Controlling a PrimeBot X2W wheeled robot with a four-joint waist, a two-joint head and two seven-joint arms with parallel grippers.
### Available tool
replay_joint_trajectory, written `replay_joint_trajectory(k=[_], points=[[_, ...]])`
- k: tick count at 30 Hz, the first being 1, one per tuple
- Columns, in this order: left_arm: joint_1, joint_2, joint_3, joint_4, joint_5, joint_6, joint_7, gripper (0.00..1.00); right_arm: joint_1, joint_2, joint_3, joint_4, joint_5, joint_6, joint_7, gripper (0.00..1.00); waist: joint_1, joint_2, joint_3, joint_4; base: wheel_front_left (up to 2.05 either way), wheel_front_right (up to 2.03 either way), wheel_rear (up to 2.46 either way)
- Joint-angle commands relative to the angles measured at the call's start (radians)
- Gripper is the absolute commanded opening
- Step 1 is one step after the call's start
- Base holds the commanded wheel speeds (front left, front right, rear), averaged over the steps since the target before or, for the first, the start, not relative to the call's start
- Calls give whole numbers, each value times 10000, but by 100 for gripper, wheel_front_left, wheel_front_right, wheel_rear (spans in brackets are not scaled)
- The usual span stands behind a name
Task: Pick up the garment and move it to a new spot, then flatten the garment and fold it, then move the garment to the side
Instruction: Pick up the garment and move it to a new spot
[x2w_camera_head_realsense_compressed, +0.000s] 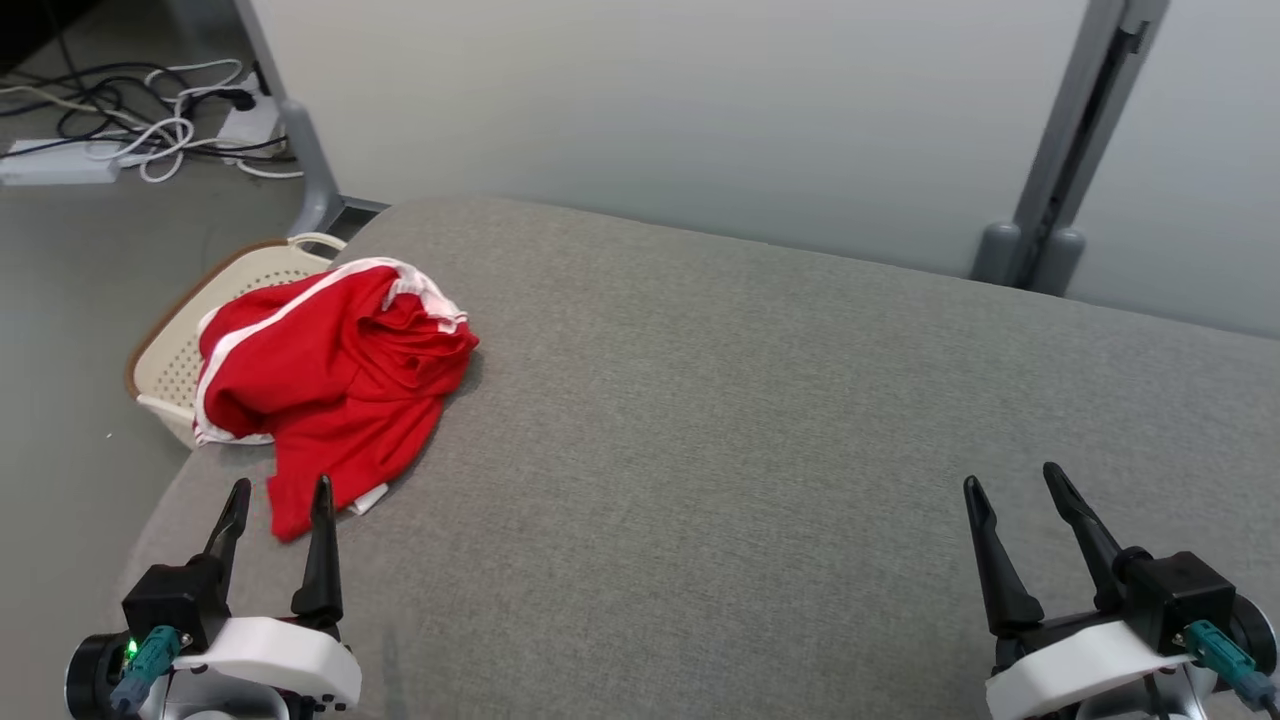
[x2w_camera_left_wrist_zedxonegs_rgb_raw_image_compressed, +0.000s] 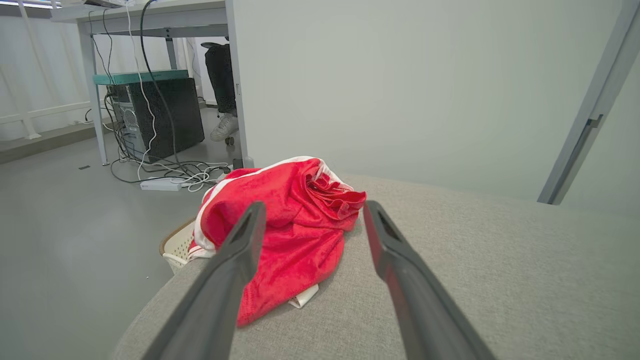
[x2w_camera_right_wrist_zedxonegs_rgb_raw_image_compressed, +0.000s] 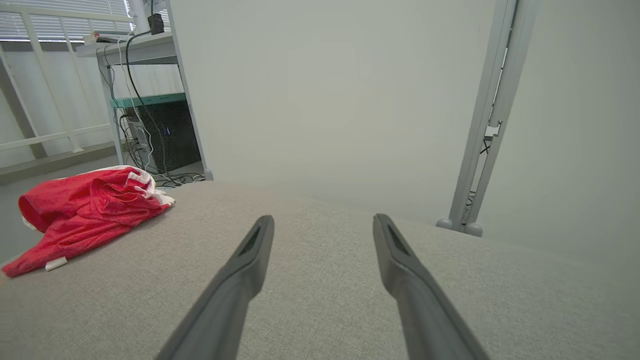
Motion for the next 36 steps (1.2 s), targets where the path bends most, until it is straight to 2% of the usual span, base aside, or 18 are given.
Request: replay_joint_trajectory(k=[1, 6, 14, 29, 36], points=[[-3, 60, 37, -29, -64, 72, -39, 100, -26, -24, 20, -23, 6, 22, 43, 100, 0, 0, 77, 511, 0, 0, 0], [107, 51, 189, -53, -187, 104, -74, 100, -47, -20, 34, -66, -71, 22, 59, 100, 0, 0, 83, 1081, 0, 0, 0], [301, 8, 254, -151, -235, 173, -83, 100, 49, -11, 41, -82, -108, 22, 69, 100, 0, 0, 77, 1301, 0, 0, 0], [58, 19, 166, -100, -264, 167, -90, 100, 35, -5, 103, -94, -1, 22, 114, 100, 0, 0, 127, 1289, 0, 0, 0], [-743, -2, 115, 2, -409, -9, -54, 100, -220, -52, 194, -403, -125, 22, 368, 100, 0, 0, 695, 903, 0, 0, 0]])
